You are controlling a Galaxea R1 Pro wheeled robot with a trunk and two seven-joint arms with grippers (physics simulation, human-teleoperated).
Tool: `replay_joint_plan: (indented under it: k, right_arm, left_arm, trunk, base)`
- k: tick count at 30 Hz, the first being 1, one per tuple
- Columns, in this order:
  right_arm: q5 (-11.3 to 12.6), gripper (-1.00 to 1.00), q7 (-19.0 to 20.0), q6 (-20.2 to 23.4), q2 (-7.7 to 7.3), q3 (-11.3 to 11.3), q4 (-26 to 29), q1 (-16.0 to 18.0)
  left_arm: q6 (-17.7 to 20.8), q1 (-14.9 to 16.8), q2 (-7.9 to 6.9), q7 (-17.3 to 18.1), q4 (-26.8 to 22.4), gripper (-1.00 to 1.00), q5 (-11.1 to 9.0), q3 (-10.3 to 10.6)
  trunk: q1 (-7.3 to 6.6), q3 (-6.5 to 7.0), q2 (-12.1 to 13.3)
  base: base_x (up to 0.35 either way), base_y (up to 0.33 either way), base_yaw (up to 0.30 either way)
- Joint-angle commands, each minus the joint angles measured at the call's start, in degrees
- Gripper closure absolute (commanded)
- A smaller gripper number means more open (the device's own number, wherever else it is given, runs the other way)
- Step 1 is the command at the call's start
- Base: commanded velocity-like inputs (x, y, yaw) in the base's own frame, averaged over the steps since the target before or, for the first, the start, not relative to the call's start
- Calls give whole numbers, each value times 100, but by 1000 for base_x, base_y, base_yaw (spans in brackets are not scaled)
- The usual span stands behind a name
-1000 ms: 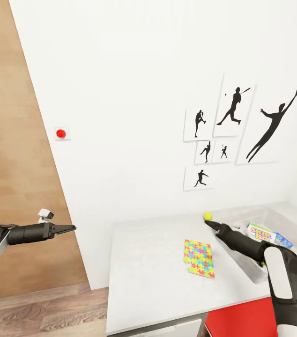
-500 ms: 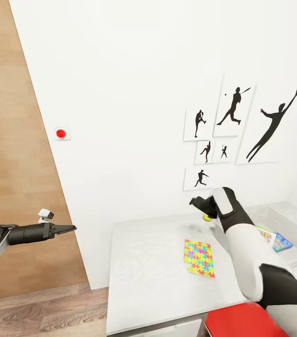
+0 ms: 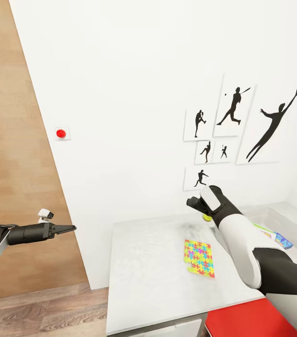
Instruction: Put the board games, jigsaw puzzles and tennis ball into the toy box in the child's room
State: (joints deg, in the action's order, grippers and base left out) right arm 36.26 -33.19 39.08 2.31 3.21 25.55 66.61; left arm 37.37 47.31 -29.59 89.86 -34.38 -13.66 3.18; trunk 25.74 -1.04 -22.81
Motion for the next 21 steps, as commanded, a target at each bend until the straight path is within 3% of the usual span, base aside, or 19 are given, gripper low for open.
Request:
replay_joint_plan:
  k: [1, 5, 21]
  right_arm:
    - [41, -100, -49, 6, 6, -14, 57, 3]
    - [47, -100, -56, -5, -13, -152, 266, 2]
    - [43, -100, -67, -40, -77, -180, 289, -4]
  left_arm:
    - [61, 6, -9, 14, 1, -100, -31, 33]
    - [60, 6, -11, 14, 1, -100, -31, 33]
    - [88, 6, -70, 14, -60, -100, -56, 42]
  trunk:
    - [4, -11, -11]
    - [4, -13, -11]
    - [4, -129, -11]
  base:
    - [0, 0, 0]
    - [0, 0, 0]
    - [0, 0, 0]
